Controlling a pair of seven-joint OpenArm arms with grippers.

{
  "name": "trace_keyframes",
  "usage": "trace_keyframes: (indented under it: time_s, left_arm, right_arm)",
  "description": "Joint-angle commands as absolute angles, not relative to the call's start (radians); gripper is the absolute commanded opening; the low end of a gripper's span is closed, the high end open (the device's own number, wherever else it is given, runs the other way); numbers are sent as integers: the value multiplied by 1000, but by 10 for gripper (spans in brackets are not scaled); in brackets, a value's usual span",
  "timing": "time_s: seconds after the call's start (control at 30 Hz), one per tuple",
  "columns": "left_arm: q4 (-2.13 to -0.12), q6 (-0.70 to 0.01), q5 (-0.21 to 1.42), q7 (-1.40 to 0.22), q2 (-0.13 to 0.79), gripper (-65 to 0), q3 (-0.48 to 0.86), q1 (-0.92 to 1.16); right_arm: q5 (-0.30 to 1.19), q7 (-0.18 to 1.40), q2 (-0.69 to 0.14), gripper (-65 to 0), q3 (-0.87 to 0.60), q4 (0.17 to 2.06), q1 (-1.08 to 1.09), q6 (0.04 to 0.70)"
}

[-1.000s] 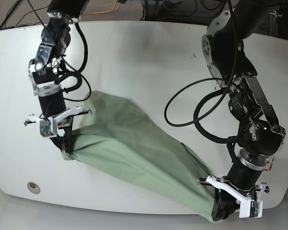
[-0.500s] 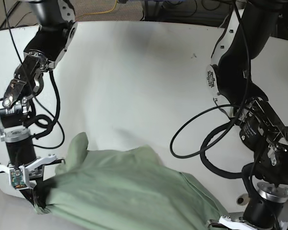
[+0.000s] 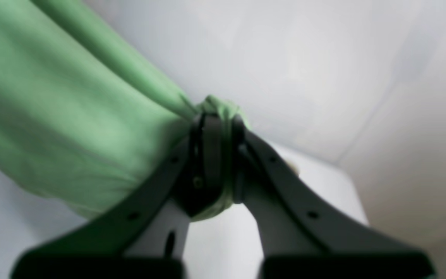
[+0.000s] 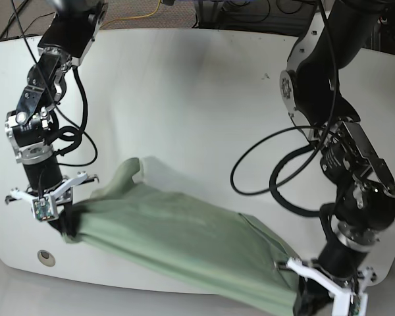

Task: Layout the t-shirt on the table in an organized manner, then fold the t-shirt properly
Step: 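Lift the shirt with both grippers and spread it apart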

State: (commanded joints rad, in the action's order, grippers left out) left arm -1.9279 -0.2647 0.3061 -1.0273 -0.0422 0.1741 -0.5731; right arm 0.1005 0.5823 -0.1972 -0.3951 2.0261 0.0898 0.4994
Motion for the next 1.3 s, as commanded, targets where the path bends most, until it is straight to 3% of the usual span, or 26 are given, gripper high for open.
trace_keyframes:
  time_s: [0.17, 0.47, 0.9, 1.0, 1.3]
  left_arm:
    - [-1934, -265, 361, -1029, -38, -649, 243, -364]
    - [-1934, -265, 503, -1029, 94, -650, 271, 7]
    - [-1934, -265, 593, -1026, 214, -650, 272, 272]
    - [-1934, -265, 605, -1026, 234, -650, 272, 298]
    - [-1934, -265, 611, -1027, 254, -650, 337, 374]
  right_arm:
    - [101, 582, -157, -648, -414, 2028, -68, 501]
    - [101, 581, -48, -648, -414, 2031, -346, 501]
    - [91, 581, 53, -644, -409, 2031, -515, 498]
    - [91, 581, 56, -601, -409, 2029, -533, 490]
    - [97, 582, 59, -349, -410, 2029, -588, 490]
